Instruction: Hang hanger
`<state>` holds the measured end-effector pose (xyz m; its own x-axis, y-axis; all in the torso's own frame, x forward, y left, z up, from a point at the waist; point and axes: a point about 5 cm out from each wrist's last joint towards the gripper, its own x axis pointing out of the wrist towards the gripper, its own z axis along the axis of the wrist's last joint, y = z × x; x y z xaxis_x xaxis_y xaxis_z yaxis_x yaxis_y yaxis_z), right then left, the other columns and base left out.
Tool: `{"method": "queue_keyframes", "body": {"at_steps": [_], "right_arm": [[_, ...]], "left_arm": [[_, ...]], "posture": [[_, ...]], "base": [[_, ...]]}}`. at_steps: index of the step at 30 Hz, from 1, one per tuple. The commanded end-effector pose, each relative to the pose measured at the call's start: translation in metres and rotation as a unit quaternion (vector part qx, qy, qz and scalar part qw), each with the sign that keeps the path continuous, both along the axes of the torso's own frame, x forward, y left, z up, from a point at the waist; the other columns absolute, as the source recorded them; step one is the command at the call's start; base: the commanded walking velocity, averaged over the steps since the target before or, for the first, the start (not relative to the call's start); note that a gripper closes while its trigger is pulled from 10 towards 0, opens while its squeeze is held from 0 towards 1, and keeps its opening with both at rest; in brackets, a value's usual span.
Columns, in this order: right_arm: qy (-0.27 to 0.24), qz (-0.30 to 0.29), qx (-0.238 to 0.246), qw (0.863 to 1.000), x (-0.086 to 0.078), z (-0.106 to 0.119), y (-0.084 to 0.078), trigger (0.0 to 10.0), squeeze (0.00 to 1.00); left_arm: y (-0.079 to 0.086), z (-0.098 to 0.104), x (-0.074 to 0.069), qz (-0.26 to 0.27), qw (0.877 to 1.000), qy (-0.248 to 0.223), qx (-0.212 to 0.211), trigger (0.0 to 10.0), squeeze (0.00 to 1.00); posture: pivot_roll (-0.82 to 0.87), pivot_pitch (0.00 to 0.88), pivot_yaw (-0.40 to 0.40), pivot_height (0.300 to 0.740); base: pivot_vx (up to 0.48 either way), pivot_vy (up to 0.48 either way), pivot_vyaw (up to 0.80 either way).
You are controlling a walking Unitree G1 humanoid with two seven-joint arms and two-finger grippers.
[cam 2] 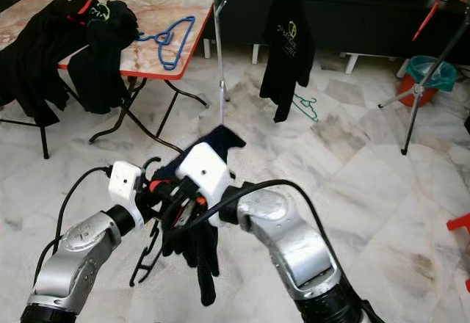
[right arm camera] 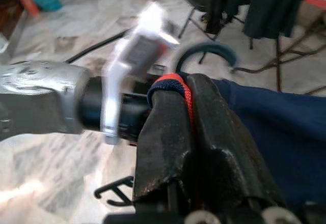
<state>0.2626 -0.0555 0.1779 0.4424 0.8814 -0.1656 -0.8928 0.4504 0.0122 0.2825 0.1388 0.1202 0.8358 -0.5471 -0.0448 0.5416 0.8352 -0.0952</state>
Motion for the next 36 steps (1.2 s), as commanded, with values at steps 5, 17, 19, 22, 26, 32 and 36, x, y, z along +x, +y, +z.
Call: {"method": "queue_keyframes", "body": {"at_steps": [5, 17, 19, 22, 26, 32, 36], "right_arm": [[0.025, -0.068, 0.030, 0.997, 0.012, -0.002, -0.028, 10.0, 0.00], [0.054, -0.018, 0.019, 0.998, -0.007, -0.023, -0.033, 10.0, 0.00], [0.057, -0.021, 0.027, 0.998, -0.008, -0.023, -0.037, 10.0, 0.00], [0.059, -0.024, 0.020, 0.998, -0.009, -0.026, -0.043, 10.0, 0.00], [0.068, -0.046, 0.006, 0.997, -0.006, -0.034, -0.053, 10.0, 0.00], [0.066, -0.049, 0.001, 0.997, -0.005, -0.038, -0.058, 10.0, 0.96], [0.066, -0.050, -0.001, 0.997, -0.004, -0.039, -0.058, 10.0, 1.00]], "left_arm": [[-0.003, 0.010, -0.001, -0.013, 1.000, -0.019, -0.012, 10.0, 0.00], [-0.001, 0.020, 0.005, 0.007, 0.999, -0.038, -0.031, 10.0, 0.00], [0.000, 0.022, 0.007, 0.014, 0.998, -0.043, -0.032, 10.0, 0.00], [0.002, 0.025, 0.008, 0.021, 0.998, -0.048, -0.036, 10.0, 0.00], [0.002, 0.027, 0.009, 0.021, 0.998, -0.051, -0.037, 10.0, 0.00], [0.002, 0.027, 0.009, 0.019, 0.998, -0.051, -0.037, 10.0, 0.00], [0.002, 0.028, 0.008, 0.018, 0.998, -0.051, -0.037, 10.0, 0.00]], "posture": [[0.03, 0.107, -0.037, 0.740], [0.03, 0.109, -0.035, 0.740], [0.03, 0.109, -0.035, 0.740], [0.02, 0.112, -0.035, 0.740], [0.02, 0.112, -0.035, 0.740], [0.02, 0.114, -0.034, 0.740], [0.02, 0.113, -0.034, 0.740]], "base": [[0.000, 0.000, 0.00], [0.000, 0.000, 0.00], [0.000, 0.000, 0.00], [0.000, 0.000, 0.00], [0.000, 0.000, 0.00], [0.000, 0.000, 0.00], [0.000, 0.000, 0.00]]}}
